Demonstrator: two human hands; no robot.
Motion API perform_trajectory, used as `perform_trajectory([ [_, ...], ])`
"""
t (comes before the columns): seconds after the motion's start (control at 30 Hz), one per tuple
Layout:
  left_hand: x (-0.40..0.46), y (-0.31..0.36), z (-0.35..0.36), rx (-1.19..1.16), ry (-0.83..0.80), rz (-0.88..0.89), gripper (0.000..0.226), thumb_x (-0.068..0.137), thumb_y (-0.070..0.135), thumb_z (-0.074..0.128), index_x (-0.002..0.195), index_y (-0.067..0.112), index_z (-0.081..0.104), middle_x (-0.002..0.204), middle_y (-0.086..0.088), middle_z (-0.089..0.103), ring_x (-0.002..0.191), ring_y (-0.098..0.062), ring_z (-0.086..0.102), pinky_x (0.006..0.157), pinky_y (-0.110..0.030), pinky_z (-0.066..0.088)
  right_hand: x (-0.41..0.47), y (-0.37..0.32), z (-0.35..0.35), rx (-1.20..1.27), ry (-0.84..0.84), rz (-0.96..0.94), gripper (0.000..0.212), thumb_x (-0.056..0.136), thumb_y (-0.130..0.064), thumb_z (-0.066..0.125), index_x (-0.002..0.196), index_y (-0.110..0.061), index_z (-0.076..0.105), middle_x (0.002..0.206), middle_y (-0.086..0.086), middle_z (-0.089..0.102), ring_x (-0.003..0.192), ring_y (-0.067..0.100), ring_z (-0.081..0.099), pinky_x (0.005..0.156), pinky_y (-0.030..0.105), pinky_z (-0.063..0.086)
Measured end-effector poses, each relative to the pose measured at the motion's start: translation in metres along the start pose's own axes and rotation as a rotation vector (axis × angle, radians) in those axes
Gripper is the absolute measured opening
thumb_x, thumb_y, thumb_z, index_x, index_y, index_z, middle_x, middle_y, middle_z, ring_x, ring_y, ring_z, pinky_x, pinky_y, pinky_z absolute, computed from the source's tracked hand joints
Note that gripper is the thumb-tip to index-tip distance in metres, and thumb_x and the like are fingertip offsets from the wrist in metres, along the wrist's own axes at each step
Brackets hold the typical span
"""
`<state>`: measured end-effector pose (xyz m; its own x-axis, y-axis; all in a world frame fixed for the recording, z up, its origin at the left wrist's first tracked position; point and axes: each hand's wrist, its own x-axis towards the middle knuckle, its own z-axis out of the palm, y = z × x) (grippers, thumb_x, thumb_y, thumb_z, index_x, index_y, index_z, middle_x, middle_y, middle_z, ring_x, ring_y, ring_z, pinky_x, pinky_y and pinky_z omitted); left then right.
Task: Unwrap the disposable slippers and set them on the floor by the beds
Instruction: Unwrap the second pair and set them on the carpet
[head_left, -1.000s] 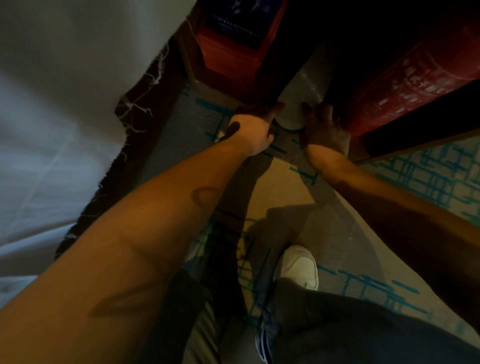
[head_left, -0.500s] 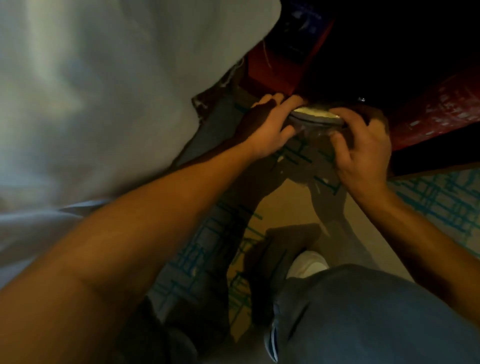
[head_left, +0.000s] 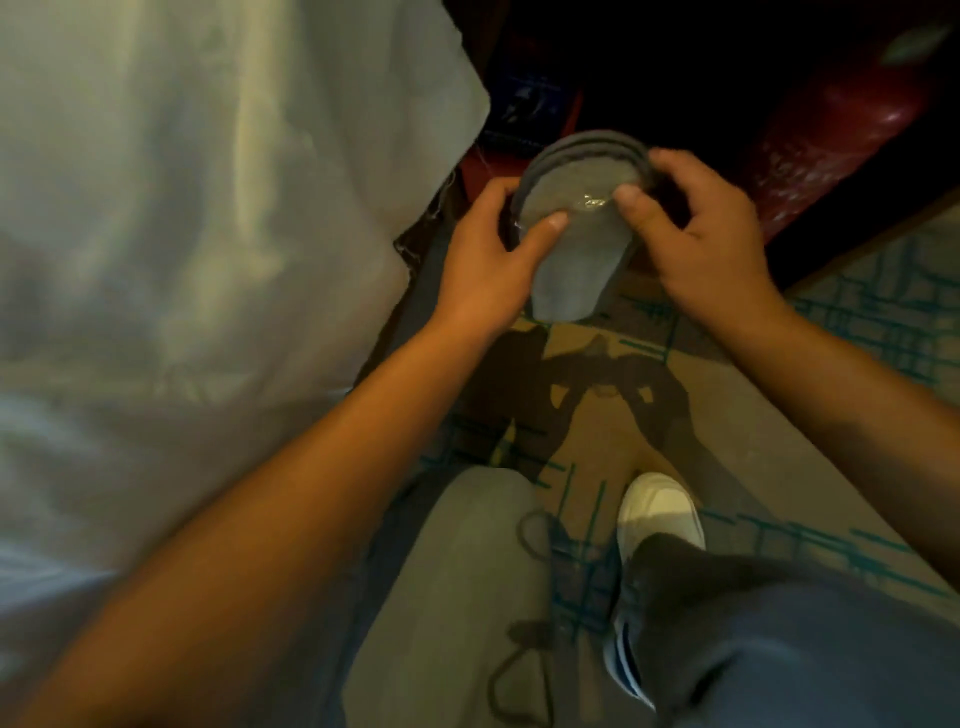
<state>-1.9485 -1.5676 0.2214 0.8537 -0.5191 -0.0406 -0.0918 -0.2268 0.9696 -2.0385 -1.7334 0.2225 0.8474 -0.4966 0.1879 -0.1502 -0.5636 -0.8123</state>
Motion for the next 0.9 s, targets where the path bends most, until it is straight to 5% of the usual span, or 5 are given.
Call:
perform_trajectory([
  [0.23, -0.03, 0.038, -0.03, -0.185, -0.096, 0.14, 0.024, 0.096, 0.018, 0.067, 0.119, 0.011, 0.063, 0.114, -0.004, 0.07, 0.108, -0.013, 0.068, 0.089, -0.029, 0.056, -0.031, -0.072, -0.053, -0.04, -0.091, -0.075, 0.024, 0.093, -0.041, 0.064, 0.115, -0.033, 0.058, 0.102, -0.009, 0.067, 0.083, 0.014, 0.067, 0.073, 0.05, 0.056],
  [0.5, -0.072, 0.076, -0.044, -0.247, -0.14, 0.183, 0.02, 0.098, 0.024, 0.063, 0.116, 0.018, 0.062, 0.11, 0.001, 0.07, 0.102, -0.01, 0.068, 0.084, -0.026, 0.055, -0.079, -0.145, -0.09, -0.298, -0.154, -0.006, 0.031, 0.092, -0.046, 0.063, 0.118, -0.028, 0.06, 0.1, -0.009, 0.067, 0.087, 0.012, 0.064, 0.074, 0.039, 0.053],
  [0.63, -0.09, 0.099, -0.041, -0.301, -0.199, 0.201, 0.021, 0.101, 0.028, 0.057, 0.121, 0.02, 0.06, 0.119, -0.005, 0.069, 0.109, -0.019, 0.068, 0.091, -0.04, 0.058, -0.098, -0.175, -0.108, -0.327, -0.076, -0.013, 0.059, 0.093, -0.046, 0.062, 0.145, -0.031, 0.038, 0.127, -0.01, 0.057, 0.102, 0.008, 0.059, 0.082, 0.03, 0.049],
  [0.77, -0.101, 0.119, -0.038, -0.264, -0.272, 0.29, 0.021, 0.104, 0.026, 0.051, 0.122, 0.018, 0.058, 0.115, -0.002, 0.068, 0.106, -0.018, 0.067, 0.088, -0.041, 0.058, -0.117, -0.202, -0.129, -0.353, -0.039, -0.016, 0.069, 0.092, -0.046, 0.062, 0.151, -0.035, 0.028, 0.13, -0.018, 0.049, 0.114, 0.005, 0.054, 0.087, 0.027, 0.045],
  [0.9, -0.107, 0.13, -0.036, -0.148, -0.317, 0.458, 0.021, 0.105, 0.027, 0.049, 0.124, 0.023, 0.055, 0.115, 0.003, 0.066, 0.104, -0.016, 0.066, 0.082, -0.037, 0.058, -0.141, -0.22, -0.14, -0.403, -0.031, 0.002, 0.069, 0.092, -0.049, 0.061, 0.151, -0.037, 0.028, 0.137, -0.015, 0.046, 0.098, -0.01, 0.051, 0.075, 0.005, 0.036],
])
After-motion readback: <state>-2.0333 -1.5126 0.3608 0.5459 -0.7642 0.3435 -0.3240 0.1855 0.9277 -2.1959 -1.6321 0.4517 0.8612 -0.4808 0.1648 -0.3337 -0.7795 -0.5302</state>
